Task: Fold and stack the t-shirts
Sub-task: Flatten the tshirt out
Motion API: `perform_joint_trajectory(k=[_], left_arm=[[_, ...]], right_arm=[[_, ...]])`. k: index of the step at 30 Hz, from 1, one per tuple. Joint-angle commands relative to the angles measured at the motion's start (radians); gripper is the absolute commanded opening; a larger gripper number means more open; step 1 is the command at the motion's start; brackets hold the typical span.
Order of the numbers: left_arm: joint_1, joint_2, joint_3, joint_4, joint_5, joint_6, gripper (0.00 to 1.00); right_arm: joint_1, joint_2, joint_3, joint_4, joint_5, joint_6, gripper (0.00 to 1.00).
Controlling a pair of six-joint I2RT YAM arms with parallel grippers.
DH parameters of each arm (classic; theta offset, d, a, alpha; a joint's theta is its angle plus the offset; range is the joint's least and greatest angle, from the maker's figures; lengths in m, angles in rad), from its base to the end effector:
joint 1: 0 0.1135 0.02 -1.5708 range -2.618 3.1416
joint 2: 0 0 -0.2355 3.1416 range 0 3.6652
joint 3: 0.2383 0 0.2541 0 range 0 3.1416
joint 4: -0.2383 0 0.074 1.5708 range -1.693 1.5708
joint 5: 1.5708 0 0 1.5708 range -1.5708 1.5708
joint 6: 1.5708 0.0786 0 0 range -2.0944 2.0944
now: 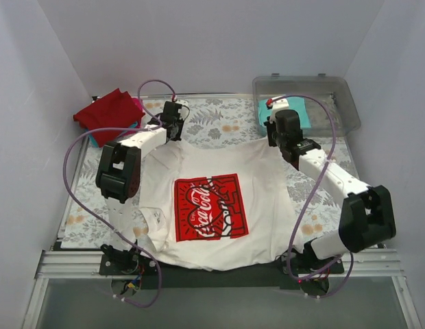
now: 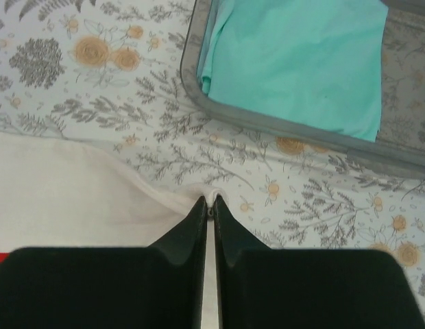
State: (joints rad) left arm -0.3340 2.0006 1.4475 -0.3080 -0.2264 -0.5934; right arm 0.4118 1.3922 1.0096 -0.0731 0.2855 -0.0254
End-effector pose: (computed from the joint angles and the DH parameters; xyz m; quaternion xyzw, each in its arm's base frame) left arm 0.4384 -0.1334 0.1347 -0.1594 0.9188 -0.0597 0.3561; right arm 0.3422 0.1253 0.2430 -0.1087 0.8363 -0.0179 0.5372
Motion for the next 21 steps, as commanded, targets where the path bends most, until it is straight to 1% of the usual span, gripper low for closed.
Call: perform_joint_trajectory(k=[1, 2, 4, 8, 12, 15, 21], left_arm=[[0.032, 0.026, 0.128, 0.109, -0.077, 0.063, 0.00], [0.032, 0.044, 0.163, 0.125, -0.080, 0.070, 0.00], [0.030, 0.096, 0.203, 0.127, -0.083, 0.089, 0.00], [0.032, 0.165, 0.324, 0.132, -0.184, 0.133, 0.00], [0.033, 0.231, 0.411, 0.130, -0.244, 0.196, 0.00], [0.033, 0.256, 0.444, 0.122, -0.264, 0.244, 0.00], [0.042, 0.293, 0.485, 0.119, -0.301, 0.253, 0.00]], right_arm=[[-0.024, 0.079, 0.148, 0.144, 0.003, -0.001, 0.01], [-0.030, 0.126, 0.164, 0.145, 0.004, -0.007, 0.01], [-0.041, 0.163, 0.191, 0.144, 0.006, -0.014, 0.01], [-0.053, 0.237, 0.245, 0.144, -0.046, -0.025, 0.01], [-0.053, 0.277, 0.274, 0.148, -0.077, -0.034, 0.01], [-0.053, 0.306, 0.297, 0.148, -0.101, -0.044, 0.01], [-0.054, 0.363, 0.342, 0.145, -0.150, -0.050, 0.01]])
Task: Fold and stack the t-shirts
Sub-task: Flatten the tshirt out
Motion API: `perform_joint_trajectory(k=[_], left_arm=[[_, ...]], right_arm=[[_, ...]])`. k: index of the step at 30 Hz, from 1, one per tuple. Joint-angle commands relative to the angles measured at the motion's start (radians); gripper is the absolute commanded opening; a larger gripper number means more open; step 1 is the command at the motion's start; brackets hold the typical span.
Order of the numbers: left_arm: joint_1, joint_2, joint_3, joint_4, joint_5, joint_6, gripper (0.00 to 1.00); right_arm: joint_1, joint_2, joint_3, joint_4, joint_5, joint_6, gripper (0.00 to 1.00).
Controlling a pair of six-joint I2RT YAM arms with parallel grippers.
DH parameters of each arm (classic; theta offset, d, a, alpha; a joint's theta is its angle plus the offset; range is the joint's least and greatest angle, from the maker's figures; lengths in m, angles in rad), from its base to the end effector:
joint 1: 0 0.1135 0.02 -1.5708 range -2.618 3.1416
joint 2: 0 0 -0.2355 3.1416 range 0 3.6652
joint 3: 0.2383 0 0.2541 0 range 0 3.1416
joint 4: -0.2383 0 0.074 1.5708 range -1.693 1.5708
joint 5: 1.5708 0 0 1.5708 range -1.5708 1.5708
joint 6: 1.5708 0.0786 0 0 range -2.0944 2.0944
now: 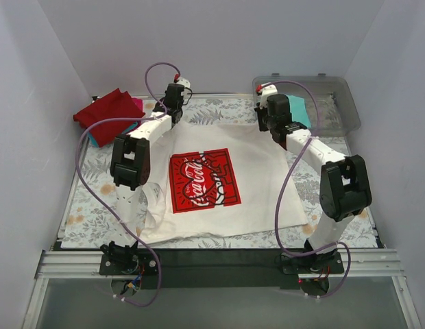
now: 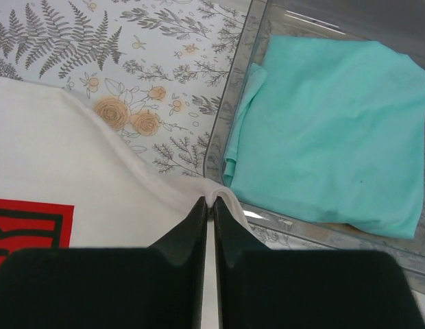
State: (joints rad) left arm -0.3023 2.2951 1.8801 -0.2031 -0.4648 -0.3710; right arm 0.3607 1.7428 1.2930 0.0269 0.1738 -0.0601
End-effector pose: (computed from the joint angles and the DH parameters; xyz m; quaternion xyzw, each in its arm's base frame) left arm 0.5296 -0.1283 0.1616 -0.1352 0.8606 0.0458 0.4888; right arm 0.4229 0.1450 0.2300 -0.1286 0.8280 0.0089 0.5457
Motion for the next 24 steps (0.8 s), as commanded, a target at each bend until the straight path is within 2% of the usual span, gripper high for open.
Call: perform_joint_trajectory(k=[1, 2, 4, 5, 7, 8, 9, 10, 11, 12, 13, 15, 18, 22, 23, 24], left_arm=[[0.009, 0.003, 0.066, 0.036, -0.102, 0.030, 0.03], [0.011, 0.009, 0.076, 0.047, -0.126, 0.029, 0.20], [0.011, 0.004, 0.093, 0.060, -0.155, 0.008, 0.31], [0.009, -0.018, 0.102, 0.062, -0.152, -0.006, 0.42], [0.009, -0.068, 0.077, 0.089, -0.127, -0.064, 0.52], [0.009, -0.139, 0.015, 0.114, -0.083, -0.083, 0.69], [0.009, -0.184, -0.040, 0.145, -0.051, -0.100, 0.94], [0.011, -0.230, -0.096, 0.228, -0.026, -0.129, 0.94], [0.012, -0.320, -0.154, 0.266, 0.020, -0.140, 0.94], [0.011, -0.362, -0.274, 0.295, 0.031, -0.149, 0.94], [0.012, -0.396, -0.323, 0.333, 0.029, -0.161, 0.94], [0.019, -0.477, -0.456, 0.350, 0.023, -0.206, 0.94], [0.046, -0.525, -0.588, 0.343, 0.115, -0.233, 0.94], [0.049, -0.473, -0.622, 0.305, 0.140, -0.220, 0.84], [0.049, -0.445, -0.621, 0.288, 0.134, -0.224, 0.77], [0.049, -0.435, -0.621, 0.272, 0.127, -0.241, 0.75]], right_arm=[[-0.002, 0.020, 0.072, 0.042, -0.039, -0.014, 0.01], [-0.002, 0.032, 0.077, 0.041, -0.037, -0.014, 0.01], [-0.002, 0.044, 0.095, 0.036, -0.016, -0.007, 0.01], [-0.002, 0.053, 0.103, 0.028, -0.005, -0.004, 0.01], [-0.002, 0.061, 0.115, 0.018, 0.024, 0.000, 0.01], [-0.002, 0.066, 0.117, 0.013, 0.029, 0.002, 0.01], [-0.002, 0.067, 0.120, 0.011, 0.033, 0.000, 0.01], [-0.002, 0.069, 0.118, 0.008, 0.036, 0.002, 0.01], [-0.002, 0.072, 0.121, 0.005, 0.036, 0.002, 0.01], [-0.003, 0.072, 0.121, 0.005, 0.035, 0.002, 0.01], [-0.003, 0.070, 0.121, 0.005, 0.024, 0.003, 0.01], [-0.002, 0.075, 0.124, 0.005, 0.013, 0.002, 0.01], [-0.002, 0.081, 0.134, 0.002, -0.010, 0.003, 0.01], [-0.002, 0.084, 0.134, -0.001, -0.033, 0.008, 0.01], [-0.002, 0.083, 0.132, -0.001, -0.036, 0.009, 0.01], [-0.003, 0.083, 0.128, -0.002, -0.036, 0.008, 0.01]])
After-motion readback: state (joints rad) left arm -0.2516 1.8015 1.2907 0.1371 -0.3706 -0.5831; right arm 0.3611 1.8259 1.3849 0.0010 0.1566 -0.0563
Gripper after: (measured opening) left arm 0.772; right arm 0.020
